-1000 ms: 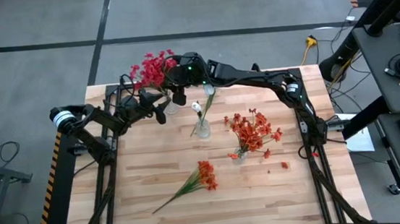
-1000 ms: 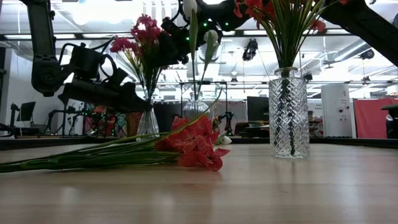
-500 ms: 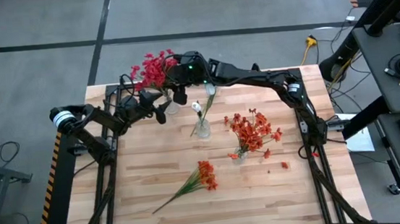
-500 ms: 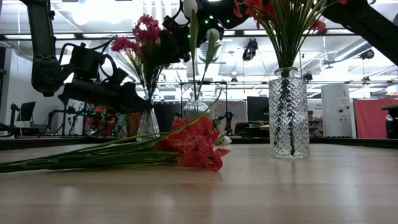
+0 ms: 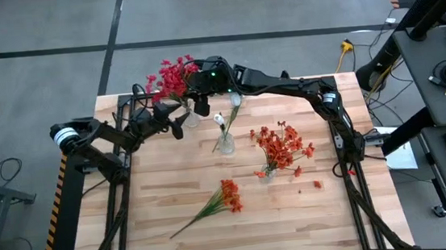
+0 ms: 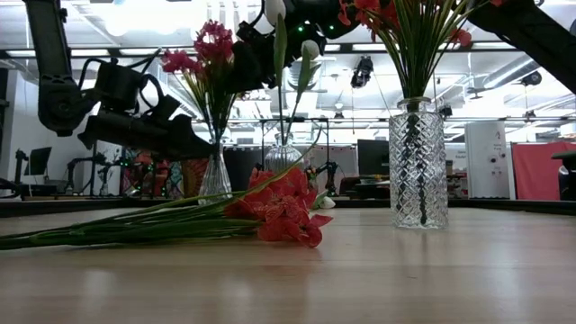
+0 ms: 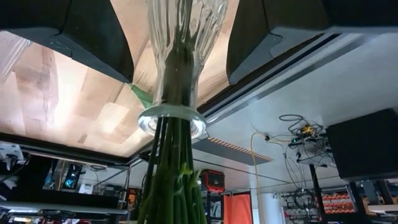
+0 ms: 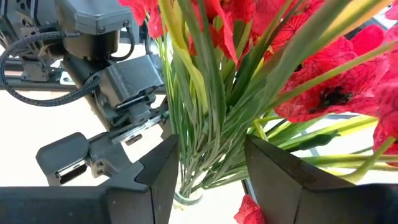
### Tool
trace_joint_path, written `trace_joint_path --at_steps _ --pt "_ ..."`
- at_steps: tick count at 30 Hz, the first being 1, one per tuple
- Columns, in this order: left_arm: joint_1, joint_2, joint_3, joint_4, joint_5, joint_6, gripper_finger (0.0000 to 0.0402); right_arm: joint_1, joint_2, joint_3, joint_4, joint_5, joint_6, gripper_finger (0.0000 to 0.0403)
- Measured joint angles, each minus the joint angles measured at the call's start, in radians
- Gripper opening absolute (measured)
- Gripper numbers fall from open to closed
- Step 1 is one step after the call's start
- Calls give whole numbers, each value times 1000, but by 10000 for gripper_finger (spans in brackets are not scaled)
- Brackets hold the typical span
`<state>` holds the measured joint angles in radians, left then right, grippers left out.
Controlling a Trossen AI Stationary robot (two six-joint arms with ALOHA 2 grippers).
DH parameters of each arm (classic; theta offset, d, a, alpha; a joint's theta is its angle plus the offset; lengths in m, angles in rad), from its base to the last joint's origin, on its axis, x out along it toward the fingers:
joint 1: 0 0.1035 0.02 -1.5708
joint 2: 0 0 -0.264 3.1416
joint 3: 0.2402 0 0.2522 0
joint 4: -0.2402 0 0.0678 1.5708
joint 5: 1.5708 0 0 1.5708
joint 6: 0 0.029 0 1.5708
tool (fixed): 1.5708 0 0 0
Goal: Sort flowers into vase by color
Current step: Put the orange sprig flower into the bottom right transparent glass vase
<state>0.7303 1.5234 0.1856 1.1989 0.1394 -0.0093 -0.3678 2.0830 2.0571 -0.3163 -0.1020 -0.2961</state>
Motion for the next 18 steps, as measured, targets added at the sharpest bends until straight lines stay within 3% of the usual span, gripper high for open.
trace_joint_path --at_steps 18 --pt "0 -79 -5 -89 -2 23 240 2 -30 0 -28 26 24 196"
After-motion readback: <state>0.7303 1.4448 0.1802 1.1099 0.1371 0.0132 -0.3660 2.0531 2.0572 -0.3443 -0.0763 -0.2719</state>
